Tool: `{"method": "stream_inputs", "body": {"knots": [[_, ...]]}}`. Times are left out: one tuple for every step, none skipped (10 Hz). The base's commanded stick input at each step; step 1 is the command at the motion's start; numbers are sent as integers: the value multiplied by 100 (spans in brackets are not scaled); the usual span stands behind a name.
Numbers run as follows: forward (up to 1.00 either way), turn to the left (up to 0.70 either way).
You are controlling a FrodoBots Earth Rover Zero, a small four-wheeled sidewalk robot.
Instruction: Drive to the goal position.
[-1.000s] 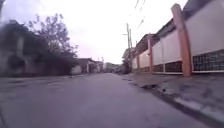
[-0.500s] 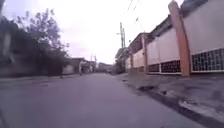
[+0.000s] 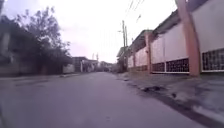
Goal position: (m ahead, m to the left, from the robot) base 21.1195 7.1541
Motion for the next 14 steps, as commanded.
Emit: {"method": "stream_inputs", "body": {"knots": [[70,-31],[70,-6],[70,0],[70,0],[70,0],[70,0],[70,0],[70,0],[70,0],[70,0],[70,-2],[70,-35],[70,-35],[70,-15]]}}
